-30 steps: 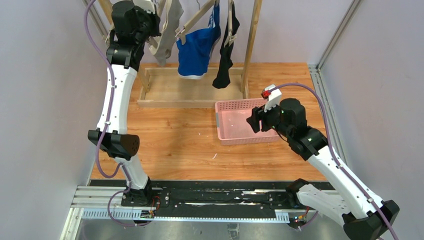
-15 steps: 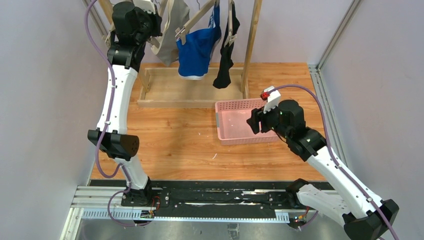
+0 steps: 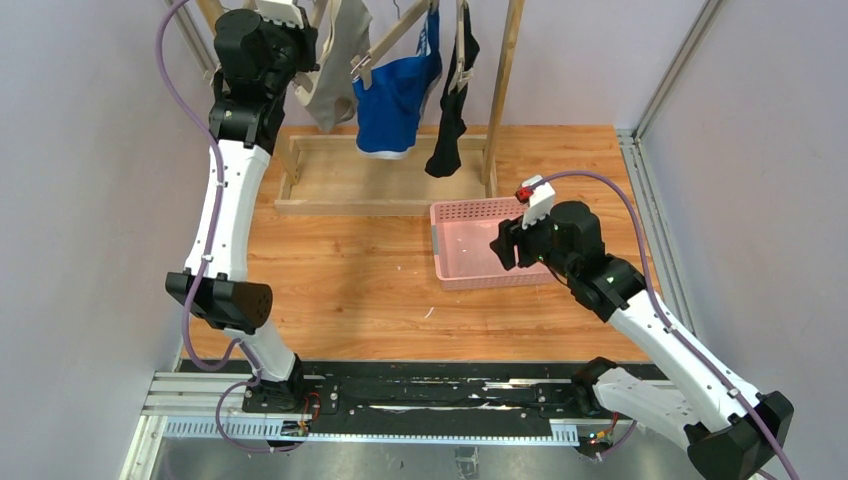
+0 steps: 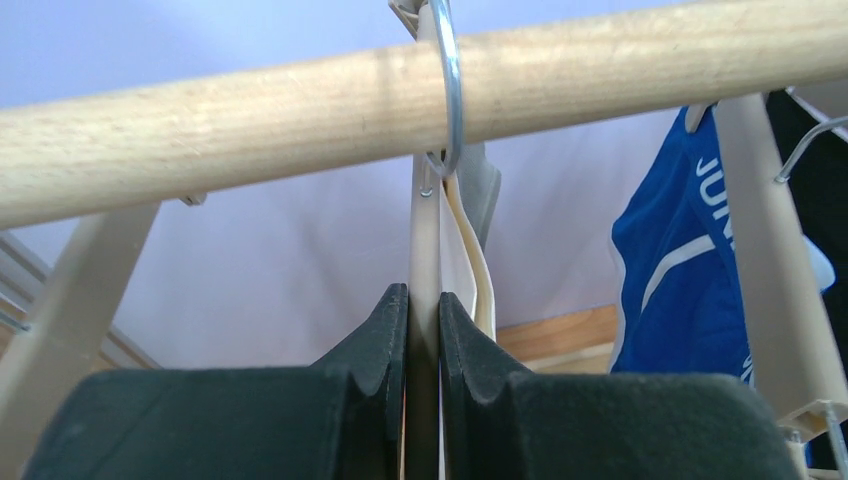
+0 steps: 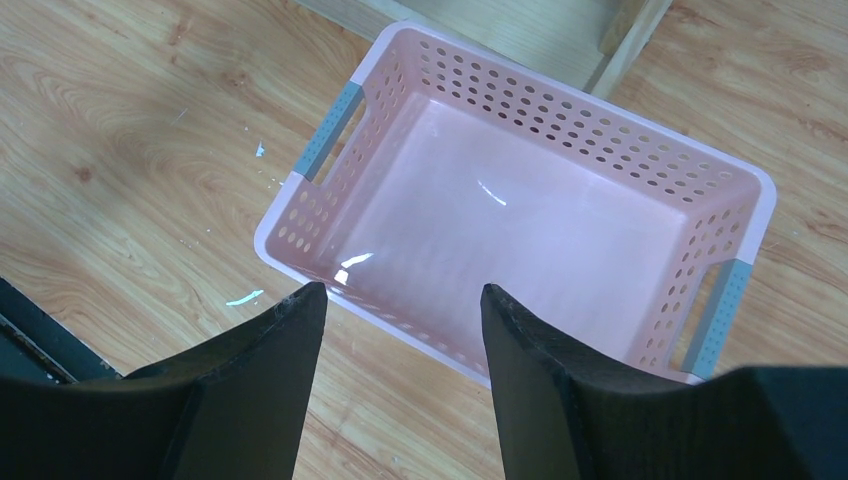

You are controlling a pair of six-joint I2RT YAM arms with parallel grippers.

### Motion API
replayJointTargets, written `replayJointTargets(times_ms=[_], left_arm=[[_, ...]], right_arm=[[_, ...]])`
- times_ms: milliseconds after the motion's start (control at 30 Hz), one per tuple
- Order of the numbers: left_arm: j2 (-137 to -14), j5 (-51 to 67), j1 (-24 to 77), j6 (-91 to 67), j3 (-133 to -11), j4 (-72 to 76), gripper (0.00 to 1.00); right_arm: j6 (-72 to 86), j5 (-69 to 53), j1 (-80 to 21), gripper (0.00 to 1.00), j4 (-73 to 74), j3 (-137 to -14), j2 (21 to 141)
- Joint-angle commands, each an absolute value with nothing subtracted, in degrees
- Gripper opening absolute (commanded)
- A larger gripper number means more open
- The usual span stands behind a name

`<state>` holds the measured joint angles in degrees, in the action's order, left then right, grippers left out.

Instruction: Remove the underwear clipped to the hanger

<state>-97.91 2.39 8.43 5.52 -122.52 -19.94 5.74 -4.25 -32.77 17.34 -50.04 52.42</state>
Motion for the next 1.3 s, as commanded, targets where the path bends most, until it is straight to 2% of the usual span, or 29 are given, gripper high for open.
replayJointTargets(times_ms=[0, 367, 933, 1267], left_arm=[[-94.9, 3.3, 8.1, 4.7, -123.4, -13.1, 0.0], [-92.4, 2.7, 8.1, 4.3, -122.8, -16.3, 0.0], [-78.4, 2.3, 8.0, 10.8, -97.6, -24.4, 0.0], [-63.0, -1.7, 11.2, 4.0, -79.5, -39.3, 0.0]], right_arm=[[6.1, -3.2, -33.7, 0.6, 14.9, -48.6, 52.2], [5.8, -2.6, -33.8, 0.6, 15.3, -47.5, 51.8], [6.7, -1.9, -33.8, 0.6, 13.2, -47.7, 51.9], [6.0, 1.0, -33.8, 0.63, 10.4, -52.4, 57.9]])
